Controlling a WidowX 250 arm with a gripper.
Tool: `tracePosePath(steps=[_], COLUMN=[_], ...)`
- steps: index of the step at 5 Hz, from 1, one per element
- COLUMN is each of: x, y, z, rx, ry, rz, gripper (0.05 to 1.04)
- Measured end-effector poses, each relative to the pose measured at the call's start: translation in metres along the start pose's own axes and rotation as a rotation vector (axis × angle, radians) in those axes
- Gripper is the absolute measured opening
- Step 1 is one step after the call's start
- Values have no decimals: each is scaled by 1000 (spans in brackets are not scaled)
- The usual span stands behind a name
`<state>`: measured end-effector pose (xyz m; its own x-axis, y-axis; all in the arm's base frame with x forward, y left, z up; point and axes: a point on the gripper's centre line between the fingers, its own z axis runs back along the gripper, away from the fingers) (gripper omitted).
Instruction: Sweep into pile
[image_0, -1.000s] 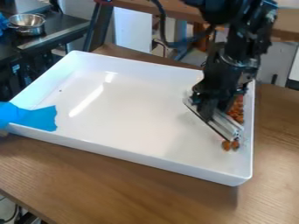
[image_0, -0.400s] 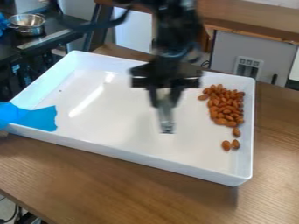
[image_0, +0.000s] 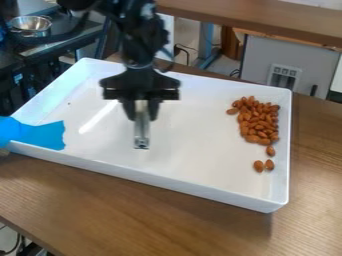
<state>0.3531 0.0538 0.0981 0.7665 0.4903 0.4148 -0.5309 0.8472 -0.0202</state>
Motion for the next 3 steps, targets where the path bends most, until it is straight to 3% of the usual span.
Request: tracePosePath(steps=[1,2,3], x=[-13,-21,-27], y=[8,11,15], z=[-17,-20,-25], rx=[8,29,58], ry=[102,139,156], rz=[28,19,-38], gripper=[419,749,993])
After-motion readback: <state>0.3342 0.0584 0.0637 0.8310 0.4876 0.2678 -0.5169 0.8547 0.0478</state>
